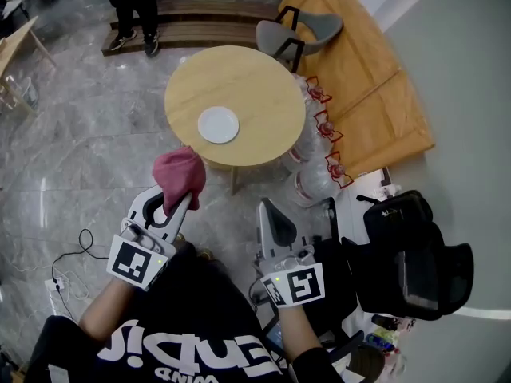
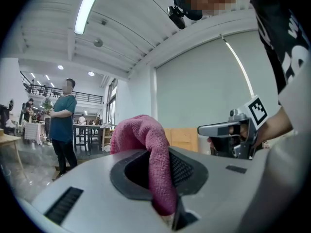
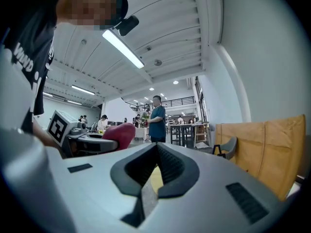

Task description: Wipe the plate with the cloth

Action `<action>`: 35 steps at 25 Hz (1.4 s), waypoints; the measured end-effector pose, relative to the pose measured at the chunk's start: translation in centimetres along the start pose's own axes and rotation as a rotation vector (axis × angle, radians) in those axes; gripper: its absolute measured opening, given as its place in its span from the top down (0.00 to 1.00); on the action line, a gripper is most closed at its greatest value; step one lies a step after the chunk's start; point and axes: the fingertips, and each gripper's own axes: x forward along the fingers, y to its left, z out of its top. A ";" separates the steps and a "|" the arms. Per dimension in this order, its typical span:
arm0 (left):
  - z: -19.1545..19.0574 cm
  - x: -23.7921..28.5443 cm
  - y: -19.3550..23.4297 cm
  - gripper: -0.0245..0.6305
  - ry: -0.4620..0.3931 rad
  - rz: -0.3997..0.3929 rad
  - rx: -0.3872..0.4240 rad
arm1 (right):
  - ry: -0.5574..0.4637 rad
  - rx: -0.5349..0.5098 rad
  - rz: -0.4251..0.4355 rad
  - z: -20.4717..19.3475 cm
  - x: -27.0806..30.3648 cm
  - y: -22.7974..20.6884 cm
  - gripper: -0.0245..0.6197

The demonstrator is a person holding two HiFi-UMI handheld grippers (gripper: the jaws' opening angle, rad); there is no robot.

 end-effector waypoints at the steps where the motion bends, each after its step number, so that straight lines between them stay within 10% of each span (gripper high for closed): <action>1: 0.0 0.2 0.1 0.86 -0.001 0.002 0.001 | 0.000 0.004 0.001 -0.1 0.1 -0.2 0.93; 35: 1.2 19.1 12.9 0.86 0.014 -0.144 0.009 | 0.063 0.046 -0.065 -1.8 17.8 -9.7 0.93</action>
